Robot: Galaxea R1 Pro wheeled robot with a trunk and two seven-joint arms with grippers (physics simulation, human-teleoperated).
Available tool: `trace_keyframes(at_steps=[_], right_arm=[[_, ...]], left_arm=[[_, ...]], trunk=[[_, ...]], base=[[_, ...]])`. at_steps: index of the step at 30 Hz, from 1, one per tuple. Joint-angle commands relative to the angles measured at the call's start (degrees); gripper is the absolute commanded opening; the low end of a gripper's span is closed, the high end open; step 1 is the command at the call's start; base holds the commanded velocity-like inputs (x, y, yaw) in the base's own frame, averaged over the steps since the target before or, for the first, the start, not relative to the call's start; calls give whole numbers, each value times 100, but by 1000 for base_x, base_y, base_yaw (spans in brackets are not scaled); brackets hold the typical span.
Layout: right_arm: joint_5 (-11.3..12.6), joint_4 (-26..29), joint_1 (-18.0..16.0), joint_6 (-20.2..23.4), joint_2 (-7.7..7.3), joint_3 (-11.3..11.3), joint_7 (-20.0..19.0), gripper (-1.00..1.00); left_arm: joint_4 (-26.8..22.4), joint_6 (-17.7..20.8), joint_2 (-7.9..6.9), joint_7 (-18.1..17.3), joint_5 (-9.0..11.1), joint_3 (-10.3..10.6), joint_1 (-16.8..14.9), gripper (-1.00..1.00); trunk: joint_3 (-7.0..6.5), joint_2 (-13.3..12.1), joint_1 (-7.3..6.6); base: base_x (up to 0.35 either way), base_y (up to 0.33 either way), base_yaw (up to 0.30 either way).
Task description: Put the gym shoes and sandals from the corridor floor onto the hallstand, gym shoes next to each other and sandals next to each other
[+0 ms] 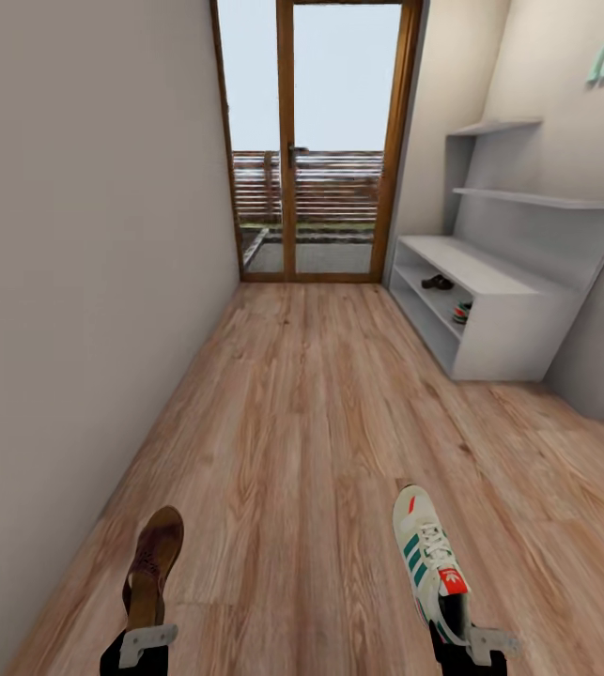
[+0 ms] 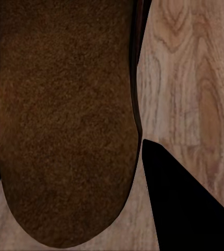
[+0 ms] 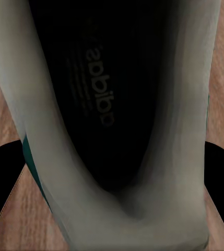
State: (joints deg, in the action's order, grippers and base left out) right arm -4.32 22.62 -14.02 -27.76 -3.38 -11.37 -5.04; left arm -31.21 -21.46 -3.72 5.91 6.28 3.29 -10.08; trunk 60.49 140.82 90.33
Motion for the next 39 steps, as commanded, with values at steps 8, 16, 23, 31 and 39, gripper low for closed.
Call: trace_keyframes(at_steps=[8,16,23,31,39], right_arm=[[-43,-3,-6,-19,4,-49,-41,-100],[-43,-3,-4,-19,4,-49,-39,-100],[-43,-3,-4,-19,6,-49,-34,-100],[-43,-3,-5,-25,10,-49,-32,-100],[-43,-3,-5,-28,4,-58,-32,-100]], left_arm=[[1,-16,-6,26,40,38,-3,-100],[1,-16,-6,26,40,38,4,-100],[1,-19,-6,26,40,40,6,-100],[1,-18,-6,24,40,37,6,-100],[1,-17,-5,28,40,39,6,-100]], trunk=[[5,2,2],[29,2,2],[34,2,2],[34,2,2],[34,2,2]], base=[[338,0,0],[338,0,0],[338,0,0],[338,0,0],[338,0,0]])
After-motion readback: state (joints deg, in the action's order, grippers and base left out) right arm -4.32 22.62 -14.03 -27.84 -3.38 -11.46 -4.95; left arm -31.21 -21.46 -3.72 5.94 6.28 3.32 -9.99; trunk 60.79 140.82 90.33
